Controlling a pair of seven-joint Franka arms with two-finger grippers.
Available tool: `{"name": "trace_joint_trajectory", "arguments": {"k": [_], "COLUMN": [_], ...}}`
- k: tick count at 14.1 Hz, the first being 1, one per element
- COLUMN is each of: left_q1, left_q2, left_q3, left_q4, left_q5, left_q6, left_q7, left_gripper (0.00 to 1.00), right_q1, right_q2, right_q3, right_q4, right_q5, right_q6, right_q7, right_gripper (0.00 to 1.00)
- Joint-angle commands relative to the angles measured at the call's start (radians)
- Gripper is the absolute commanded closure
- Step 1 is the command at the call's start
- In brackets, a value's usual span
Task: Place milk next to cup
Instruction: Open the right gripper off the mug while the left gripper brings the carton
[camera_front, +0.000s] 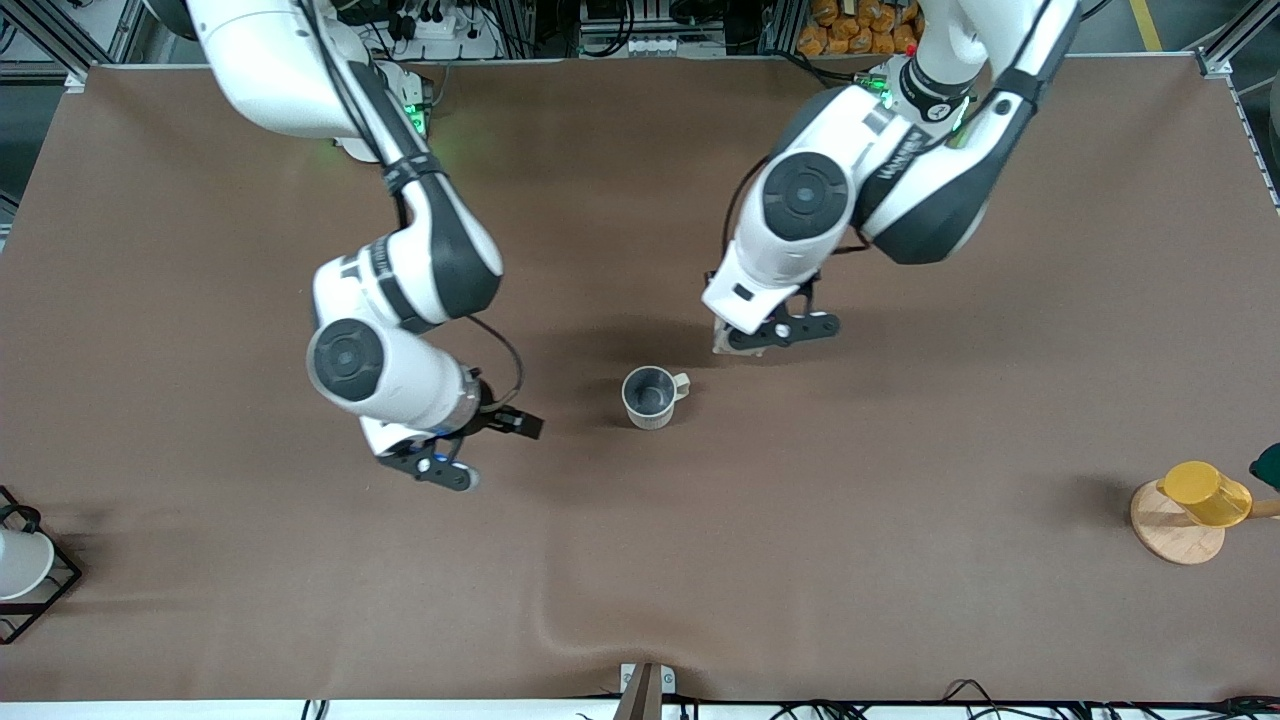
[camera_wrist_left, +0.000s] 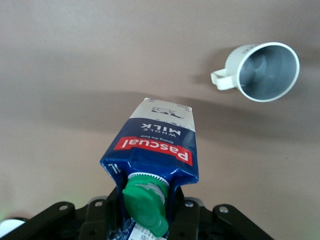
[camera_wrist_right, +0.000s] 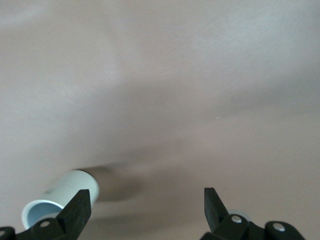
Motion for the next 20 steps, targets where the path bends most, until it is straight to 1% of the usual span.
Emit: {"name": "trace_joint_trajectory", "arguments": {"k": [1,4,7,11,13,14,15,16,17,18,19,20], "left_q1": [-0.057,-0.11,-0.136,-0.148,-0.157,-0.169,-0.195,-0.229,-0.264,-0.286,-0.298,-0.298], "left_q2": [0.049,0.09,0.13,0.167,0.197,0.21,0.219,0.222,0.228,0.233,0.236,0.239], "left_q3": [0.004,0.01,0.013,0.015,0.016,0.03,0.057,0.097,0.134,0.162,0.177,0.177], "left_q4": [0.058,0.09,0.124,0.132,0.152,0.17,0.179,0.187,0.192,0.193,0.196,0.198], "left_q5": [-0.016,-0.015,-0.013,-0.01,-0.009,-0.008,-0.008,-0.008,-0.01,-0.01,-0.01,-0.01], "left_q6": [-0.005,0.003,0.045,0.108,0.13,0.13,0.13,0.131,0.133,0.135,0.136,0.142], "left_q7": [-0.085,-0.151,-0.173,-0.174,-0.174,-0.174,-0.173,-0.17,-0.168,-0.165,-0.162,-0.16], "left_gripper": [0.67,0.67,0.66,0.66,0.66,0.66,0.66,0.66,0.66,0.66,0.66,0.66], "right_q1": [-0.071,-0.093,-0.125,-0.202,-0.271,-0.321,-0.332,-0.337,-0.355,-0.39,-0.397,-0.397], "right_q2": [-0.023,-0.025,-0.031,-0.054,-0.066,-0.065,-0.066,-0.075,-0.106,-0.131,-0.143,-0.167], "right_q3": [0.017,0.011,0.01,0.008,0.01,0.019,0.023,0.019,0.013,0.017,0.017,0.014], "right_q4": [-0.018,-0.015,-0.015,-0.01,-0.019,-0.015,-0.009,-0.006,0.001,0.002,0.002,0.002], "right_q5": [-0.012,-0.018,-0.028,-0.035,-0.046,-0.037,-0.038,-0.041,-0.04,-0.038,-0.038,-0.041], "right_q6": [-0.075,-0.096,-0.1,-0.103,-0.12,-0.135,-0.155,-0.18,-0.207,-0.22,-0.221,-0.221], "right_q7": [-0.156,-0.197,-0.216,-0.377,-0.515,-0.587,-0.623,-0.617,-0.617,-0.612,-0.6,-0.56], "right_gripper": [0.0,0.0,0.0,0.0,0.0,0.0,0.0,0.0,0.0,0.0,0.0,0.0]}}
